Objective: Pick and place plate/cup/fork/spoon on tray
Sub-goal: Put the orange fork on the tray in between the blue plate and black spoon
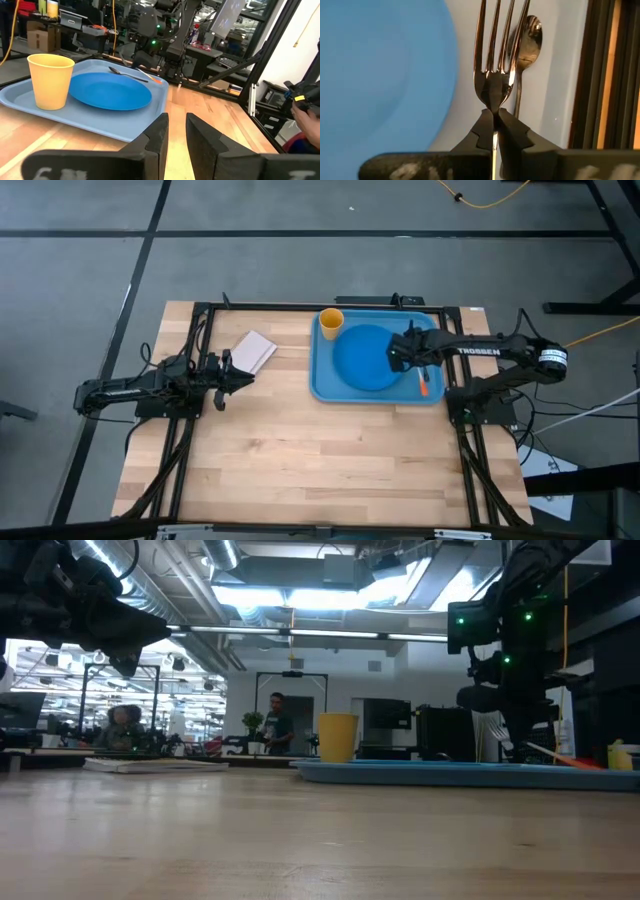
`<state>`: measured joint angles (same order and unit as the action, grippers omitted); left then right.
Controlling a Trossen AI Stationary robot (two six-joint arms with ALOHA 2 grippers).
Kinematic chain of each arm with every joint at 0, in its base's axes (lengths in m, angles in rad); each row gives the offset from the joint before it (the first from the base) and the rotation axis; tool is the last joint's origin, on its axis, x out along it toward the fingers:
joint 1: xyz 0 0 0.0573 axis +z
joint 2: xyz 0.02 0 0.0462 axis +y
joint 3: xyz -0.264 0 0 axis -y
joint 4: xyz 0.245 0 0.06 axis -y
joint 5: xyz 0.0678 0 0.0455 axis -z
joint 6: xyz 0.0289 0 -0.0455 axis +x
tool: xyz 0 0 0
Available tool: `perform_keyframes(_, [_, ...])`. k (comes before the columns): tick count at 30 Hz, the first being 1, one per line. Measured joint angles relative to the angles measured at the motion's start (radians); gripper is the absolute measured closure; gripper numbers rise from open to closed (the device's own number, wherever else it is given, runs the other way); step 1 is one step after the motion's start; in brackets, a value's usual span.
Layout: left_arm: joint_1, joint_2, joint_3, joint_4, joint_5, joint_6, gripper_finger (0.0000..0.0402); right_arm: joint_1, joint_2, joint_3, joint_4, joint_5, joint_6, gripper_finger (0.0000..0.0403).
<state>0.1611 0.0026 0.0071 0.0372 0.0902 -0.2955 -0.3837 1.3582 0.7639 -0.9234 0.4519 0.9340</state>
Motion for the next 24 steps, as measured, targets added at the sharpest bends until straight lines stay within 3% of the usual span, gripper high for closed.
perform_keyframes(12, [0.0, 0.0, 0.0, 0.0, 0.0, 0.0, 0.0343, -0.093, 0.0, 0.0, 0.04, -0.09, 0.003, 0.0391])
perform_keyframes(24, [0.0, 0.0, 0.0, 0.0, 0.0, 0.0, 0.0343, -0.145, 0.028, -0.026, 0.142, -0.09, 0.004, 0.0391])
